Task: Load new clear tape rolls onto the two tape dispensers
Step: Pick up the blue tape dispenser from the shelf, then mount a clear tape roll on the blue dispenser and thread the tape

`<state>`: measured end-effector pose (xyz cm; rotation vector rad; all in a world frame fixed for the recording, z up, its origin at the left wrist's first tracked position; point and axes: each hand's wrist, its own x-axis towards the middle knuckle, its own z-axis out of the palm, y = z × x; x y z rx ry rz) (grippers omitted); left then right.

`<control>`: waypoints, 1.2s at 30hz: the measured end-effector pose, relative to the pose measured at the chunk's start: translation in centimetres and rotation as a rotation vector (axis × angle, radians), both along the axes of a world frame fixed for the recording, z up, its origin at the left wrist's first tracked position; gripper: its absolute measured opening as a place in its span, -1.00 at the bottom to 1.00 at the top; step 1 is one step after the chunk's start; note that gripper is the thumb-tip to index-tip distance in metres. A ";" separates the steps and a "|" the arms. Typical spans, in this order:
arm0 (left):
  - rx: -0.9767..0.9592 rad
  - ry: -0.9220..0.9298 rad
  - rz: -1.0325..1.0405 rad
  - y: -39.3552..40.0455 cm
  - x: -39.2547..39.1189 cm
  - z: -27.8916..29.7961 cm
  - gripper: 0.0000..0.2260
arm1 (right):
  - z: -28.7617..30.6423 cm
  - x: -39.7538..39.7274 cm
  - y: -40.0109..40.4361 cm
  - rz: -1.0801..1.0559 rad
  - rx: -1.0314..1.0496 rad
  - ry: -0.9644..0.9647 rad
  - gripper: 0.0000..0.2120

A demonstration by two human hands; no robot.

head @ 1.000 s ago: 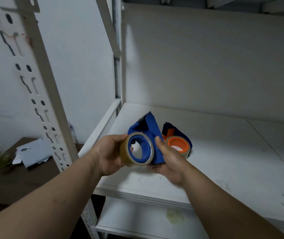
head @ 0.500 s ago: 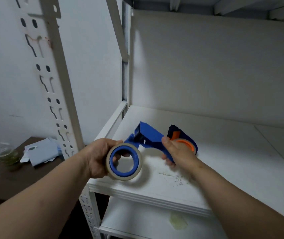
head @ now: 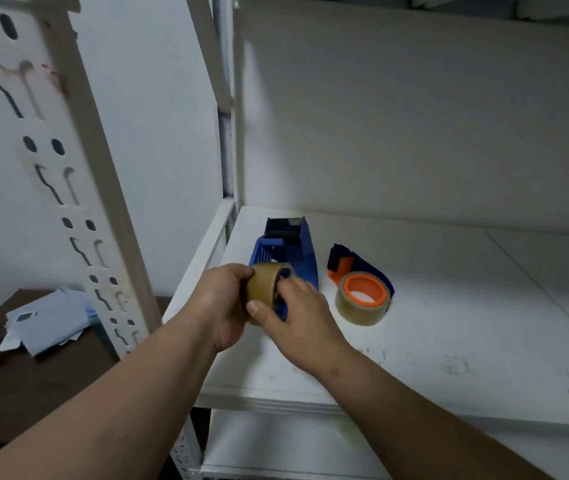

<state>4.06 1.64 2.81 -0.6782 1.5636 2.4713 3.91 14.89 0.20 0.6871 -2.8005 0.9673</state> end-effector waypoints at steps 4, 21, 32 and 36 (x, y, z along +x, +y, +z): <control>-0.020 0.041 -0.004 0.1 0.1 -0.3 -0.75 | 0.2 0.0 0.0 0.001 -0.069 -0.089 -0.69; -0.366 0.180 0.254 -1.2 -0.8 1.1 -0.80 | -1.5 -5.1 0.8 -0.098 0.643 0.077 -0.59; -0.483 0.285 0.187 -0.1 -2.1 1.8 -0.79 | -1.5 -6.8 0.3 -0.218 0.396 0.021 -0.44; -0.449 0.353 0.137 3.3 -2.8 3.2 -0.78 | 1.0 -6.3 2.4 -0.283 0.165 0.063 -0.71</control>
